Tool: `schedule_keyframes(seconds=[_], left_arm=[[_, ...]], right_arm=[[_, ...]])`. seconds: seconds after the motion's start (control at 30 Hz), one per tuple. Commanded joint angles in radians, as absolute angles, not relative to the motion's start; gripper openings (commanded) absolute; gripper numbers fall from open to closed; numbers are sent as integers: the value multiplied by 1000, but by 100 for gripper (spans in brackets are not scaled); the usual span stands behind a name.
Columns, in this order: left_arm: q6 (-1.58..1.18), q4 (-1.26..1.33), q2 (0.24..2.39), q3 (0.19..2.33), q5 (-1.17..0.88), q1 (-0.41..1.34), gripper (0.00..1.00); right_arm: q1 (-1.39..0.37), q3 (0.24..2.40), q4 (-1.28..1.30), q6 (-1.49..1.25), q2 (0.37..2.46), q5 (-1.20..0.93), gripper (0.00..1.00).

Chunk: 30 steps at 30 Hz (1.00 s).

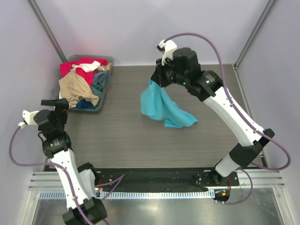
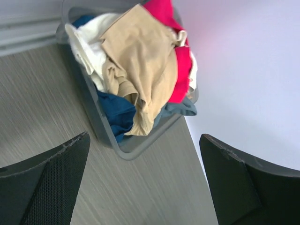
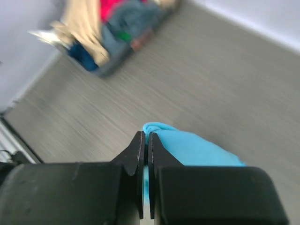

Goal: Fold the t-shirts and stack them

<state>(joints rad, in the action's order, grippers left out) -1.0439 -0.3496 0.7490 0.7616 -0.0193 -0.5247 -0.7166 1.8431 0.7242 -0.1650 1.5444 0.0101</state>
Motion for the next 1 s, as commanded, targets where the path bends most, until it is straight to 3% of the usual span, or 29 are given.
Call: schedule_keyframes(seconds=[0.0, 0.07, 0.17, 0.27, 0.3, 0.33, 0.37, 0.4, 0.47, 0.57, 0.7, 0.87, 0.97], left_arm=[[-896, -472, 643, 811, -8, -523, 100], [-855, -509, 621, 854, -11, -523, 100], [-828, -574, 618, 928, -43, -523, 100], [-819, -600, 589, 948, -99, -523, 100], [-821, -600, 583, 948, -100, -523, 100], [-821, -603, 575, 934, -110, -523, 100], [-822, -601, 571, 924, -132, -512, 100], [-824, -601, 566, 908, -138, -511, 100], [-824, -595, 543, 848, -144, -506, 100], [-818, -595, 512, 784, -147, -503, 99], [-802, -589, 517, 746, -156, -488, 99], [-743, -584, 589, 742, -144, -430, 97], [-707, -571, 661, 761, -88, -292, 96]], right_arm=[[-721, 2142, 647, -69, 1442, -154, 1], [-721, 2137, 649, -38, 1401, -100, 1], [-719, 1904, 626, -6, 1231, 45, 1], [-719, 1421, 507, -20, 977, 263, 4], [-719, 1331, 490, -50, 976, 356, 14], [-718, 1246, 477, -102, 930, 452, 39], [-715, 1171, 477, -154, 869, 544, 94], [-709, 1040, 501, -272, 841, 713, 100], [-654, 947, 575, -401, 809, 788, 100], [-480, 855, 670, -532, 845, 640, 100], [-295, 903, 715, -560, 896, 407, 100], [-317, 979, 730, -653, 934, 17, 100], [-492, 908, 765, -780, 928, 64, 100]])
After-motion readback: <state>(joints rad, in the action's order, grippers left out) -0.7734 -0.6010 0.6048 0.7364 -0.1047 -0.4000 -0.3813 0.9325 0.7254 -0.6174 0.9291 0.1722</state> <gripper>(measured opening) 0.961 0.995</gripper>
